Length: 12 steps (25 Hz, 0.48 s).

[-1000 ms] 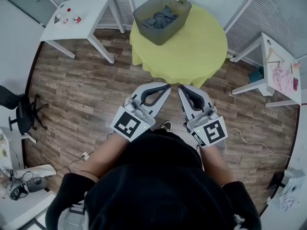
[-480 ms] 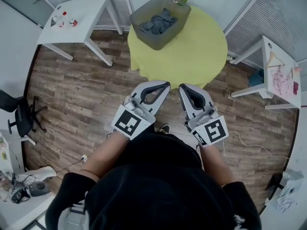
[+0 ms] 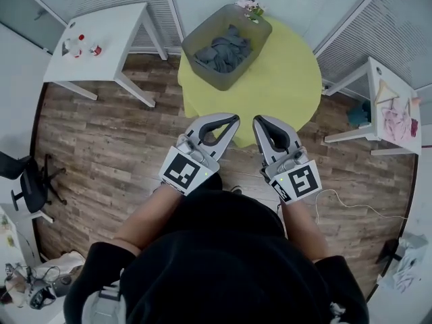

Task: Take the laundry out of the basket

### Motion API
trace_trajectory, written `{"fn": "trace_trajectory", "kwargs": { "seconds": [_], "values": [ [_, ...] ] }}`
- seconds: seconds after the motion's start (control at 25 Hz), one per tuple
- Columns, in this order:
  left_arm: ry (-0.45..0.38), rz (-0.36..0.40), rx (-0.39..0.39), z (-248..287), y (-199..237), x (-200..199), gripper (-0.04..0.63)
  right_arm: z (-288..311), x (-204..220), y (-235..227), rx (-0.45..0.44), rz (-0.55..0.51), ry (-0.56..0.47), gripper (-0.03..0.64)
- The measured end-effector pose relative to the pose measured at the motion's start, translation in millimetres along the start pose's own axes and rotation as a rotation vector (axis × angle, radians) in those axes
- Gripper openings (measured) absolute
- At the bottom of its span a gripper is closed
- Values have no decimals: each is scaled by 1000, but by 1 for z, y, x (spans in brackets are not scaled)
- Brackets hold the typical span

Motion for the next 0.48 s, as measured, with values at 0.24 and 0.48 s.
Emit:
{"fn": "trace_trajectory", "kwargs": {
  "seconds": [0.24, 0.48],
  "values": [
    [1, -5, 45, 6, 57, 2, 9, 53, 2, -7, 40, 1, 11, 23],
    [12, -8, 103, 12, 104, 4, 9, 98, 6, -14, 97, 12, 18, 23]
  ]
}}
Point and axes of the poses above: the fingertips, and each gripper's own axes: z forward along the fingers, y to its left, x out of its underside, the point moved 4 cm from there along -z, backward along the fingers, and after that the axes turned 7 degrees about x, right-handed, at the moved point
